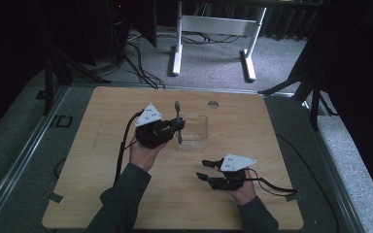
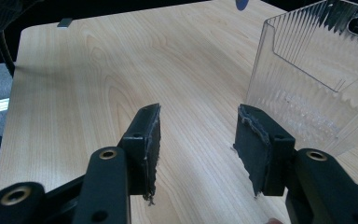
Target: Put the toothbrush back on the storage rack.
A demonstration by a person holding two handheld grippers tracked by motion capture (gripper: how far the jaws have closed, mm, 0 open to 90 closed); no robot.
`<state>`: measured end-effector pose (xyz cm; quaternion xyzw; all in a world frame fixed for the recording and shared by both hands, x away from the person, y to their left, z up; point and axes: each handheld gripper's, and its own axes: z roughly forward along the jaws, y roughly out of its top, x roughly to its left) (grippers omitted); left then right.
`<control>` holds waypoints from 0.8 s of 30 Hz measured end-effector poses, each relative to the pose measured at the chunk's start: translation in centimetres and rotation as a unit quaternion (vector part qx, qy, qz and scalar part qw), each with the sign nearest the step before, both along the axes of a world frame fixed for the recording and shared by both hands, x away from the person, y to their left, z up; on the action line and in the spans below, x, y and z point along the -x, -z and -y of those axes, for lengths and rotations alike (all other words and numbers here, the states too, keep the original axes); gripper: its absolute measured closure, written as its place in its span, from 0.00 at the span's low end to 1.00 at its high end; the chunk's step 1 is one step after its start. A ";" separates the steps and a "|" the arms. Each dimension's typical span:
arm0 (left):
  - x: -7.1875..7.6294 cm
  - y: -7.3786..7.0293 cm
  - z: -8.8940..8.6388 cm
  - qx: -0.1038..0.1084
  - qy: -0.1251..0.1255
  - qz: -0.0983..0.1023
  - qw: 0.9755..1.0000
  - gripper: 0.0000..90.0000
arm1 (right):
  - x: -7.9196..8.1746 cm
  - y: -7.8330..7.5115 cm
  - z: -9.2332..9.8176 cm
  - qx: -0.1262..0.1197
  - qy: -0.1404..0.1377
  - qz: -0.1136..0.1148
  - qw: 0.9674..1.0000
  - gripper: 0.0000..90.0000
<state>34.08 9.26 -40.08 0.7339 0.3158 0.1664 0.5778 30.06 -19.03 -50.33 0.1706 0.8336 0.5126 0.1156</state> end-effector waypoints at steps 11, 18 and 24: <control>-1.1 0.1 0.2 0.007 -0.010 0.006 1.000 0.89 | 0.0 0.1 0.1 0.001 0.001 -0.001 1.000 0.55; -1.7 0.2 0.2 0.012 -0.018 0.004 1.000 0.89 | 0.0 0.1 0.1 0.003 0.000 0.000 1.000 0.55; -2.4 0.4 0.7 0.009 -0.023 0.007 1.000 0.89 | 0.0 0.2 0.0 0.004 -0.001 -0.001 1.000 0.55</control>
